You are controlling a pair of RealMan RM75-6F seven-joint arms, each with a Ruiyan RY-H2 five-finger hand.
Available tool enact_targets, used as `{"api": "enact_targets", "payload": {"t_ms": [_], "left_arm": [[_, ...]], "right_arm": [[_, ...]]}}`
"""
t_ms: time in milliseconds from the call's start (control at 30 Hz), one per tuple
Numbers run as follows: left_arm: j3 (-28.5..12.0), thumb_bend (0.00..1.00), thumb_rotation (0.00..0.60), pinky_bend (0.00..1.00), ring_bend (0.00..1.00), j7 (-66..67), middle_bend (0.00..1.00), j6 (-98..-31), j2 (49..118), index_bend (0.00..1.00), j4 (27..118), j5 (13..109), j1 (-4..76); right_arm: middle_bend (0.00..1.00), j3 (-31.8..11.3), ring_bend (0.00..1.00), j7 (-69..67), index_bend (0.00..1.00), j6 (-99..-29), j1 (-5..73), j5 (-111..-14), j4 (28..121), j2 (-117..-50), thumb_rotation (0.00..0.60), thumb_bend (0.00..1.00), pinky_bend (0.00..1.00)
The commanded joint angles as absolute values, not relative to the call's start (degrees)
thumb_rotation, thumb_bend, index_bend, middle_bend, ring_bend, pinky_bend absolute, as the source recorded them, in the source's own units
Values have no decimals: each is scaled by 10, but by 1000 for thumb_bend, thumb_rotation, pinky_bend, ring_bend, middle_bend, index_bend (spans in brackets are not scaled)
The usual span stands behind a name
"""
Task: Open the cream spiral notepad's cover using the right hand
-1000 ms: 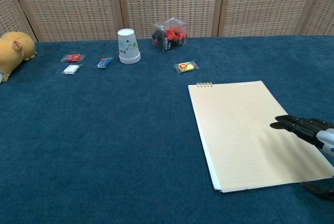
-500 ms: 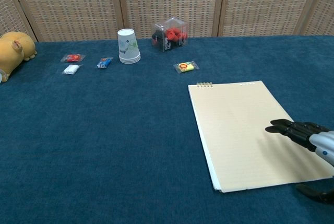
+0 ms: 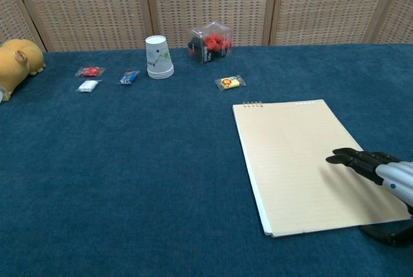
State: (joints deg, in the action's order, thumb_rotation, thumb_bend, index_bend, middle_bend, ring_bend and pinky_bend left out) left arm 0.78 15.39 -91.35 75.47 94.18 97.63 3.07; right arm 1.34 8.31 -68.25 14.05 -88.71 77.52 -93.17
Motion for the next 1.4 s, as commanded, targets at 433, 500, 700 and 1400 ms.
{"api": "enact_targets", "payload": {"t_ms": [433, 500, 700, 1400], "left_arm": [[9, 21, 600, 35, 0, 150, 0, -913, 755, 0, 941, 978, 31], [9, 21, 600, 35, 0, 149, 0, -915, 756, 0, 940, 979, 31], [9, 21, 600, 35, 0, 149, 0, -913, 757, 0, 938, 979, 32], [7, 21, 600, 35, 0, 146, 0, -914, 757, 0, 938, 977, 31]], "right_arm": [[0, -2, 0, 84, 84, -688, 153, -878, 747, -965, 600, 589, 0], [0, -5, 0, 81, 91, -697, 155, -884, 742, -969, 600, 623, 0], [0, -11, 0, 82, 107, -708, 159, -885, 741, -974, 600, 687, 0], [0, -54, 0, 93, 112, -690, 193, -850, 736, -999, 600, 725, 0]]}}
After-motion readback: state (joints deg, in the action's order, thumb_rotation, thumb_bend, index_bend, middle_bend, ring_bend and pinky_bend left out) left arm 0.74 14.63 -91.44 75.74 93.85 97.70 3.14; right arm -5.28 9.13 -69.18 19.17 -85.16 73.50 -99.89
